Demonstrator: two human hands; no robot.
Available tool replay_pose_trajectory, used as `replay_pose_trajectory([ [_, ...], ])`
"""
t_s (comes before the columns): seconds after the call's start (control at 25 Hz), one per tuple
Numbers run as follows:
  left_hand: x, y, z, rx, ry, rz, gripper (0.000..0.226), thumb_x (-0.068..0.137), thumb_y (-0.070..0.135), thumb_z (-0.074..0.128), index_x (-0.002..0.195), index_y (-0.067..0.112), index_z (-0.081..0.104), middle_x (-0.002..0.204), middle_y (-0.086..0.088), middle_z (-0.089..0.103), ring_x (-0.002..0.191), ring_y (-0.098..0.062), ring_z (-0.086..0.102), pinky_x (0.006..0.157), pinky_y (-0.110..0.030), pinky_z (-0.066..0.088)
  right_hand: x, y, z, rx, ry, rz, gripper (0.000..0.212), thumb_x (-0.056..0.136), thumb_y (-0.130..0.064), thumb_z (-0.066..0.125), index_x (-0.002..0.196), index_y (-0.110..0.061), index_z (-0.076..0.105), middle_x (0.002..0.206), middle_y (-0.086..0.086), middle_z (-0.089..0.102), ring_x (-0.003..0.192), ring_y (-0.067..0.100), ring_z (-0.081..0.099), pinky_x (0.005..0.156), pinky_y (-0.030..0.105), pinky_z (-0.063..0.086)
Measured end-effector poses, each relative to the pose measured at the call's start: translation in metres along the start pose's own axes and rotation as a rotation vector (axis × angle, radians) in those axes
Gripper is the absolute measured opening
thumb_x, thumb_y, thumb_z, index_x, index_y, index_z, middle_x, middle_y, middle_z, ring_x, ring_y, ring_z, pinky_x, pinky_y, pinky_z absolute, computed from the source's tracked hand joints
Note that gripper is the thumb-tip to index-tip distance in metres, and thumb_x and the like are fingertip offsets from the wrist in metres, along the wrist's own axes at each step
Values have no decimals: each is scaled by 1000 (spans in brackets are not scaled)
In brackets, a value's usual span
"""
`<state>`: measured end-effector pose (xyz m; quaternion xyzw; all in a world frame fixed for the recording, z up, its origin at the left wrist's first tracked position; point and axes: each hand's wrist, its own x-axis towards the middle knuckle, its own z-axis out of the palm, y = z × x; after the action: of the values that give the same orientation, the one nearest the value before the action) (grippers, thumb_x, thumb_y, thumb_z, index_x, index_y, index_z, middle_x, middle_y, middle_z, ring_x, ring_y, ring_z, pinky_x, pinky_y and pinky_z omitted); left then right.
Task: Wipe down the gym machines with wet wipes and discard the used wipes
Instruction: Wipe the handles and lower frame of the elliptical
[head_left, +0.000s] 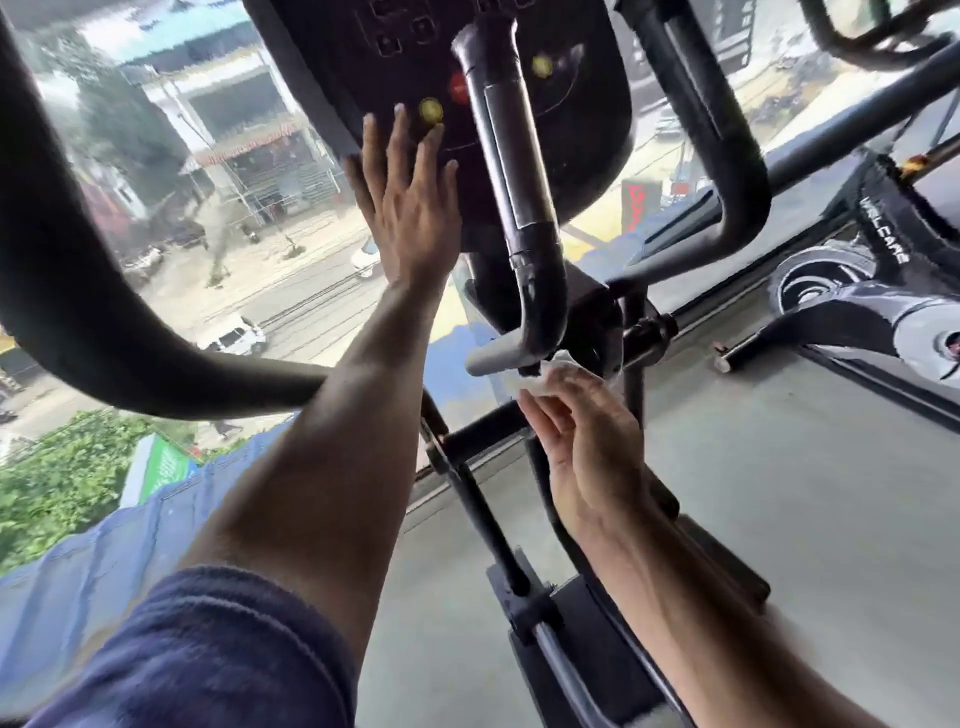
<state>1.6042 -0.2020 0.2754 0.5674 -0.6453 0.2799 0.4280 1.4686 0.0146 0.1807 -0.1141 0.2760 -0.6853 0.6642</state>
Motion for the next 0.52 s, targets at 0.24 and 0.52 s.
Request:
replay_pose_trajectory([
  [0.24, 3, 1, -3, 36, 6, -49, 44, 104, 43, 39, 137, 31, 65, 161, 5, 45, 157, -27, 25, 126, -50, 7, 9, 4, 28, 197, -12, -18, 40, 93, 7, 61, 131, 14, 52, 110, 26, 72, 105, 37, 72, 87, 33, 61],
  [0.52, 2, 0, 4, 11, 39, -68, 40, 104, 40, 43, 135, 30, 66, 158, 6, 49, 156, -28, 27, 126, -55, 13, 22, 26, 30, 300, 45, 73, 25, 93, 12, 55, 116, 10, 64, 93, 14, 77, 92, 25, 76, 87, 33, 62],
])
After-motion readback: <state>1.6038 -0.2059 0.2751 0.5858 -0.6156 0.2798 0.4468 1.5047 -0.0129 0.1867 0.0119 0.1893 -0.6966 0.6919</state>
